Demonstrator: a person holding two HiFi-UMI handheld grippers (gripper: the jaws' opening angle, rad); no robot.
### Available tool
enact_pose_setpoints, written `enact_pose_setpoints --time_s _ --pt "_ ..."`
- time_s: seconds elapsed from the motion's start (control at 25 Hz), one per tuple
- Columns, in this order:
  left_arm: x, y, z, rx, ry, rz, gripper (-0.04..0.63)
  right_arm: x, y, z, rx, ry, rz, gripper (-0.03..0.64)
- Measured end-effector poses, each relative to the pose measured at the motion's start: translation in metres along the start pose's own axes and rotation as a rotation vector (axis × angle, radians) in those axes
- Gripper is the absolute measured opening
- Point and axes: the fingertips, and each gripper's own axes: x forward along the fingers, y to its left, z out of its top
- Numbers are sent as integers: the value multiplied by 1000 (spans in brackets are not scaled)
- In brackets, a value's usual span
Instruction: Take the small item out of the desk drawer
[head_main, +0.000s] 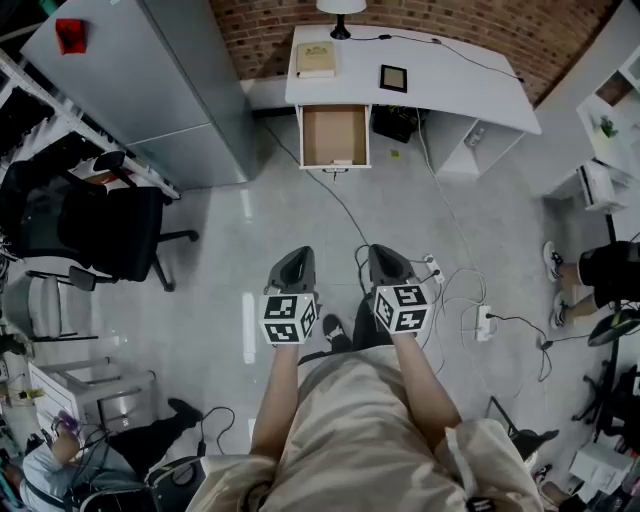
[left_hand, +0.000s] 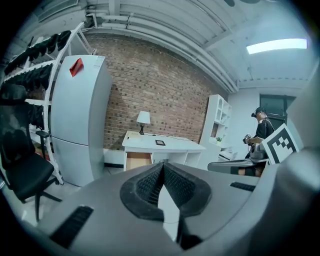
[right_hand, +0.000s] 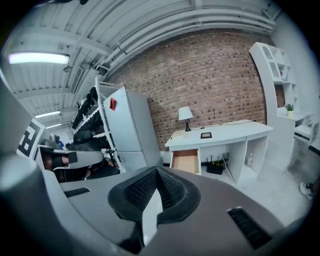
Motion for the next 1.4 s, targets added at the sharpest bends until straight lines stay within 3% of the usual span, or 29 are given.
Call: enact_pose_setpoints --time_s 0.6,0.84,1.08,1.4 --pt "44 47 4 -63 14 35 12 63 -21 5 17 43 22 23" --pt "98 76 19 -18 50 9 12 123 -42 26 65 46 14 23" --pt "166 122 45 -22 99 19 12 198 -70 52 108 77 17 23" --pt "248 169 89 24 122 -7 12 287 -108 89 46 122 21 23"
